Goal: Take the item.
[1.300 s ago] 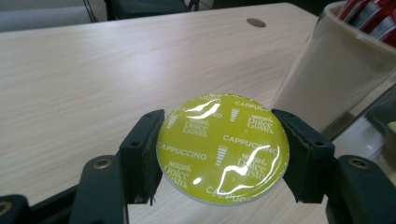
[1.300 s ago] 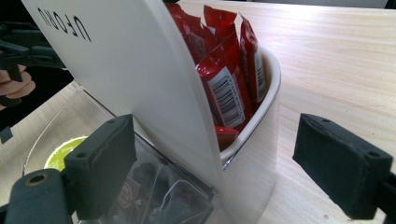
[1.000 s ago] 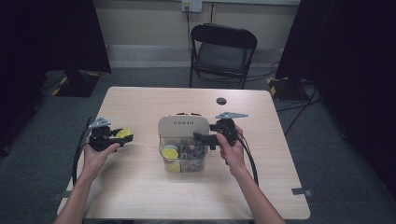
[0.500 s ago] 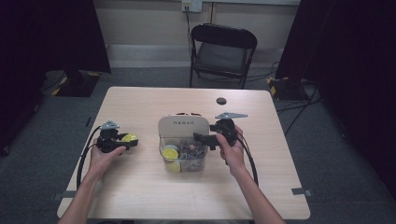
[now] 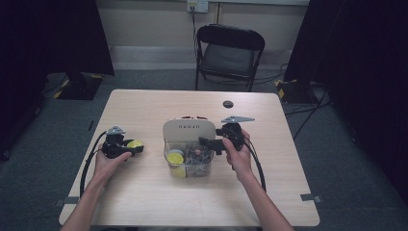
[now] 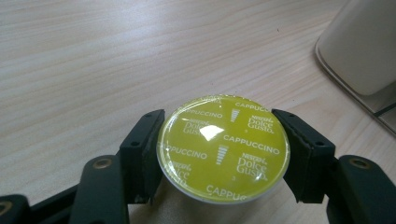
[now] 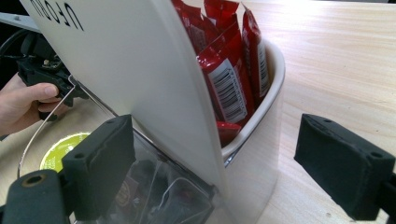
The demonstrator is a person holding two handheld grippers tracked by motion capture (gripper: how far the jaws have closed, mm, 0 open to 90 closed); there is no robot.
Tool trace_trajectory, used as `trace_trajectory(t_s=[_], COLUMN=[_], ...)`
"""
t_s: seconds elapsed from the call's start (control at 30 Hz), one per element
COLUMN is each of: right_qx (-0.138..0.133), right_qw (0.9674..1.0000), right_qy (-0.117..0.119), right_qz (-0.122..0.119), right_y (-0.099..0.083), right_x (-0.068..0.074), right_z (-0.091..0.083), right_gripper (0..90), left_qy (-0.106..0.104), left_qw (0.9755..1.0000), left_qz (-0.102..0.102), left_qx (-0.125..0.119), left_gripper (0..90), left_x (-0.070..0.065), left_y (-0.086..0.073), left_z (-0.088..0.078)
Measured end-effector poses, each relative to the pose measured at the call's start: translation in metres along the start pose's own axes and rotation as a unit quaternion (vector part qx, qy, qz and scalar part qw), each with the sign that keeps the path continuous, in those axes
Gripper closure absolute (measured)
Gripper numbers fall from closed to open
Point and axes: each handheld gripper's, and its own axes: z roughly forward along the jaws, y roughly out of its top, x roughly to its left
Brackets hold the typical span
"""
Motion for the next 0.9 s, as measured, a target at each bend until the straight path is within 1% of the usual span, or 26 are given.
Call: trace_trajectory(t_s=[0.07,0.13,0.17,0.27,0.3,0.37,0.4,0.47,0.57,0.6,0.63,0.73,0.8,0.87,0.9], right_qx=[0.001,0.001,0.001,0.001,0.001,0.001,0.001,0.002,0.002,0.003,0.004,0.006,0.006,0.008,0.007], right_qw=[1.0000,1.0000,1.0000,1.0000,1.0000,1.0000,1.0000,1.0000,1.0000,0.9999,0.9999,0.9999,0.9999,0.9999,0.9999], right_qy=[0.000,0.000,0.000,0.000,0.000,0.000,0.001,0.002,0.007,0.010,0.010,0.009,0.011,0.008,0.007], right_qz=[-0.001,-0.001,-0.001,-0.001,-0.001,-0.001,0.000,0.001,0.000,0.001,0.001,-0.003,-0.003,-0.002,-0.003], right_y=[0.000,0.000,0.000,0.000,0.000,0.000,0.000,0.000,0.001,0.001,0.001,0.000,0.000,-0.001,-0.001], right_x=[0.000,0.000,0.000,0.000,0.000,0.000,0.000,0.000,-0.001,-0.001,-0.001,0.000,0.000,0.000,0.000], right_z=[0.001,0.001,0.001,0.001,0.001,0.001,0.001,0.001,0.002,0.003,0.004,0.005,0.006,0.005,0.005], right_gripper=[11.7,11.7,11.7,11.7,11.7,11.7,11.7,11.7,10.5,10.5,10.5,10.7,10.7,10.9,11.0], left_qy=[-0.004,-0.008,-0.006,-0.006,-0.009,-0.007,-0.009,-0.014,-0.017,-0.022,-0.019,-0.022,-0.026,-0.025,-0.025], left_qw=[0.9999,0.9999,0.9999,0.9997,0.9996,0.9995,0.9994,0.9992,0.9993,0.9991,0.9991,0.9987,0.9983,0.9981,0.9978], left_qz=[-0.010,-0.013,-0.015,-0.020,-0.019,-0.023,-0.023,-0.026,-0.018,-0.016,-0.012,-0.016,-0.012,-0.003,-0.003], left_qx=[-0.001,-0.003,-0.005,-0.014,-0.017,-0.023,-0.024,-0.027,-0.029,-0.032,-0.036,-0.043,-0.051,-0.057,-0.061], left_gripper=[37.8,37.3,36.3,29.0,28.3,25.4,23.9,23.8,23.8,24.1,24.7,24.9,25.4,26.2,26.8], left_x=[0.001,0.002,0.003,0.003,0.003,0.003,0.002,0.000,-0.004,-0.005,-0.007,-0.009,-0.014,-0.020,-0.022], left_y=[-0.001,-0.001,-0.001,0.000,0.000,0.001,0.001,0.002,0.003,0.004,0.005,0.006,0.006,0.007,0.008], left_z=[-0.001,-0.001,-0.002,-0.003,-0.004,-0.005,-0.006,-0.007,-0.011,-0.011,-0.013,-0.016,-0.023,-0.029,-0.033])
